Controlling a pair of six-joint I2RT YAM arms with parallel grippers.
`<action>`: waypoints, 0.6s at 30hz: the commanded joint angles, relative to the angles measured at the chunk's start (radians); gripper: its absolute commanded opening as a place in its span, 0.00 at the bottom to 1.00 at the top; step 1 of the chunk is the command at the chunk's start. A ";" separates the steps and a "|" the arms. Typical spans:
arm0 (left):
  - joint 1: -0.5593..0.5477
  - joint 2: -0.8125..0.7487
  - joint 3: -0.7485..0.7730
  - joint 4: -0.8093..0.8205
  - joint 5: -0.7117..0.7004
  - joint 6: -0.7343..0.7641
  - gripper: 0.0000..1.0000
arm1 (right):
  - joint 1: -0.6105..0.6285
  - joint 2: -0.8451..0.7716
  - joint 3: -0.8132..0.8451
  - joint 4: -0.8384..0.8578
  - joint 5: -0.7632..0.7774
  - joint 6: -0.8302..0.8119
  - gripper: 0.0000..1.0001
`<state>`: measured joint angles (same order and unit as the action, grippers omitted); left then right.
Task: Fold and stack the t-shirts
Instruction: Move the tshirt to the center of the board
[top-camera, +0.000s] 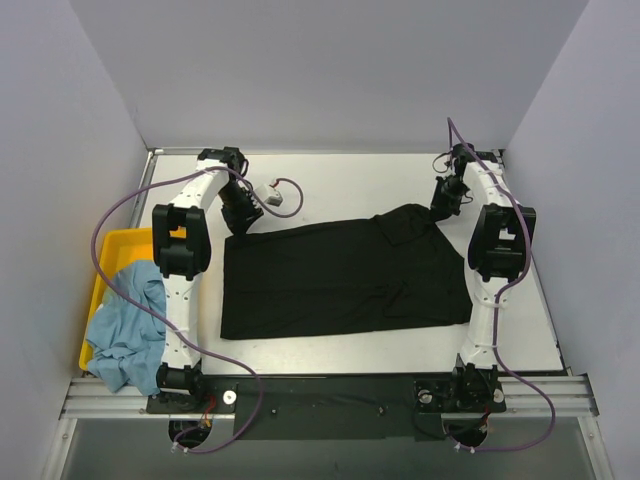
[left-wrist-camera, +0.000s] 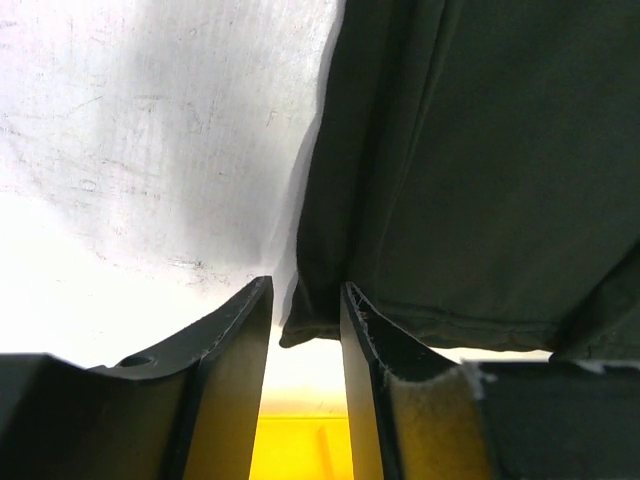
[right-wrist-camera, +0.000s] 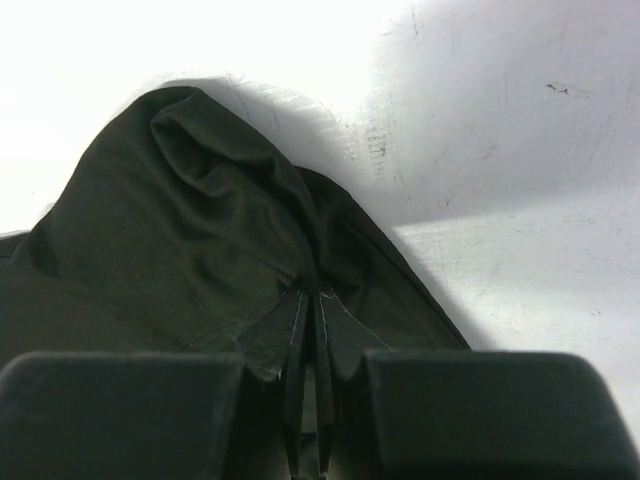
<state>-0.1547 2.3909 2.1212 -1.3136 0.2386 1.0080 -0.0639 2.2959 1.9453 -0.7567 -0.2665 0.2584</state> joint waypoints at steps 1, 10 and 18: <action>-0.011 -0.075 0.000 -0.084 0.059 0.056 0.44 | 0.003 -0.084 -0.003 -0.058 0.020 -0.010 0.00; -0.019 -0.090 0.019 -0.095 0.086 0.043 0.53 | 0.003 -0.104 0.001 -0.059 0.016 -0.013 0.00; -0.019 -0.128 0.014 -0.091 0.190 0.007 0.54 | 0.003 -0.108 -0.016 -0.059 0.021 -0.016 0.00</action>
<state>-0.1688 2.3219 2.1181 -1.3258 0.3679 1.0229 -0.0639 2.2574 1.9442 -0.7685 -0.2661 0.2562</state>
